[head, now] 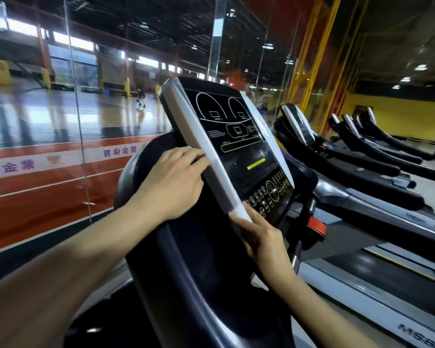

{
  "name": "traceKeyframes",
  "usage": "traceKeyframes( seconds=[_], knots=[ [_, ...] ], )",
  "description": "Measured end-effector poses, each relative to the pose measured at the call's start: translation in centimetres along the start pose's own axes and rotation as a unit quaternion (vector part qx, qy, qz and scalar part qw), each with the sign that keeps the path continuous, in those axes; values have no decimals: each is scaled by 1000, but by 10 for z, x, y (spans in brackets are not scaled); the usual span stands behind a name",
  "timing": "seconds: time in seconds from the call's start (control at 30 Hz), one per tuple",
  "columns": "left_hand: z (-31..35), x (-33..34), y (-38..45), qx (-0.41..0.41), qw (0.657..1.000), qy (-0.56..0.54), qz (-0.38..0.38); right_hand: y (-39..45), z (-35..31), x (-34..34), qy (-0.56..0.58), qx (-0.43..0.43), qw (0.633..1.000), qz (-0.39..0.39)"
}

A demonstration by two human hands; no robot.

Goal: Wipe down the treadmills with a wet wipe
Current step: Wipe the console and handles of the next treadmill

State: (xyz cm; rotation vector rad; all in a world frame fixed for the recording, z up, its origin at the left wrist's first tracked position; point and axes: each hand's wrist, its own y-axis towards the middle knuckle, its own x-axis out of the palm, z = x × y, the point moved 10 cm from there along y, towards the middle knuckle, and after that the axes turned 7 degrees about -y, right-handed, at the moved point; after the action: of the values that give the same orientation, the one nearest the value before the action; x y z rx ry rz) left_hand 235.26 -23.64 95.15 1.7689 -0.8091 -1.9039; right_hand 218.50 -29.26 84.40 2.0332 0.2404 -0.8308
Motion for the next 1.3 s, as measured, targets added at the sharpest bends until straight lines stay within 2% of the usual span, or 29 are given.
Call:
traceKeyframes(
  seconds=[0.1,0.2,0.3,0.37,0.47,0.57,0.8,0.9,0.97,1.1,1.3],
  knots=[
    [22,9,8,40,999,-21,-25,-26,12,-7,-20,9,1000,-15],
    [32,31,7,41,996,-15,-81,-9,19,-26,4,36,999,-10],
    [33,43,3,36,994,19,-102,47,11,-57,12,63,996,62],
    [34,44,3,36,993,33,-103,89,8,-66,-69,49,990,116],
    [34,43,3,33,992,45,-109,127,7,-32,-183,8,980,78],
    [33,44,1,30,992,49,-110,118,4,-7,-128,17,990,57],
    [36,46,4,51,992,66,-93,49,9,-16,14,-43,999,-30],
    [40,46,1,92,990,82,-68,39,36,-8,10,-5,1000,-21],
    [41,49,-1,112,988,92,-59,45,63,-5,-13,52,999,-10],
    [57,49,5,120,979,156,-55,67,100,2,-59,129,990,-26],
    [87,81,19,106,962,221,-122,110,158,9,-109,180,977,-29]
  ],
)
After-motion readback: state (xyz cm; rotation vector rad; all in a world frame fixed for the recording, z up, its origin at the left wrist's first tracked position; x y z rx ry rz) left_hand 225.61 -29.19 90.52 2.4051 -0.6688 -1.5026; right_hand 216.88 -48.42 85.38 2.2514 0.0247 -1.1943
